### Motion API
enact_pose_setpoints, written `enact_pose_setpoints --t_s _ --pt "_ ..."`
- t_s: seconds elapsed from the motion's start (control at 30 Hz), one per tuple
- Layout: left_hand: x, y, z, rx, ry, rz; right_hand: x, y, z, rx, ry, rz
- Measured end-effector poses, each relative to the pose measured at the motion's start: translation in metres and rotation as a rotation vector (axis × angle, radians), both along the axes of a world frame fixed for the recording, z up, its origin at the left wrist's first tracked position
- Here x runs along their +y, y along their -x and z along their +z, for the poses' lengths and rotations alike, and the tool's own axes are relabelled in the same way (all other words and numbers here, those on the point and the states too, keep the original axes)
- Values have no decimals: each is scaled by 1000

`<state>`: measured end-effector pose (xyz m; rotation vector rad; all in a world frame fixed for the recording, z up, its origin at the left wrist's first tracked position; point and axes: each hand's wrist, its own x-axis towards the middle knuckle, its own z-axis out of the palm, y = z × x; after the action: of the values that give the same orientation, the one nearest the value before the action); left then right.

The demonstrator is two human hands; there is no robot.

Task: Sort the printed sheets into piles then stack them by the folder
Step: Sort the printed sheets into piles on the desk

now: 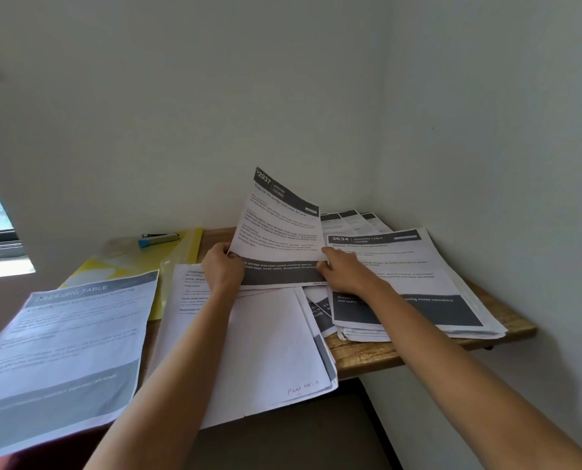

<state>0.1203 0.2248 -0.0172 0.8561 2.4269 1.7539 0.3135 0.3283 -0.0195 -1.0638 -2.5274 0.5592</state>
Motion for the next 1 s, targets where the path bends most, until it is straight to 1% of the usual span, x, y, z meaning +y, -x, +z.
enact_pose_setpoints --t_s 0.1,0.2,0.3,0.5,0.57,0.67,0.73,0.83,0.9,1.0 --pt "-3 -2 13 -29 -65 -19 -3 -1 10 188 77 -11" --pt "-8 -5 28 -48 -110 -27 -6 0 23 342 121 -70" --pt "-16 -5 38 -84 -132 -42 -8 5 33 443 170 -112" --pt "-49 -5 48 -187 -155 -86 -14 23 42 625 371 -150" --pt "-60 -3 46 -212 -166 -93 -18 30 42 690 455 -130" --pt "-77 0 44 -190 -168 -64 -26 39 43 804 574 -119" --pt "-88 0 43 -160 -174 -50 -30 43 42 830 567 -149" --pt "-102 3 43 -116 -183 -43 -37 49 43 820 508 -174" --pt "-113 5 43 -75 -177 -50 -48 50 45 776 404 -203" --pt "-133 4 43 -16 -144 -120 -68 43 49 700 238 -204"
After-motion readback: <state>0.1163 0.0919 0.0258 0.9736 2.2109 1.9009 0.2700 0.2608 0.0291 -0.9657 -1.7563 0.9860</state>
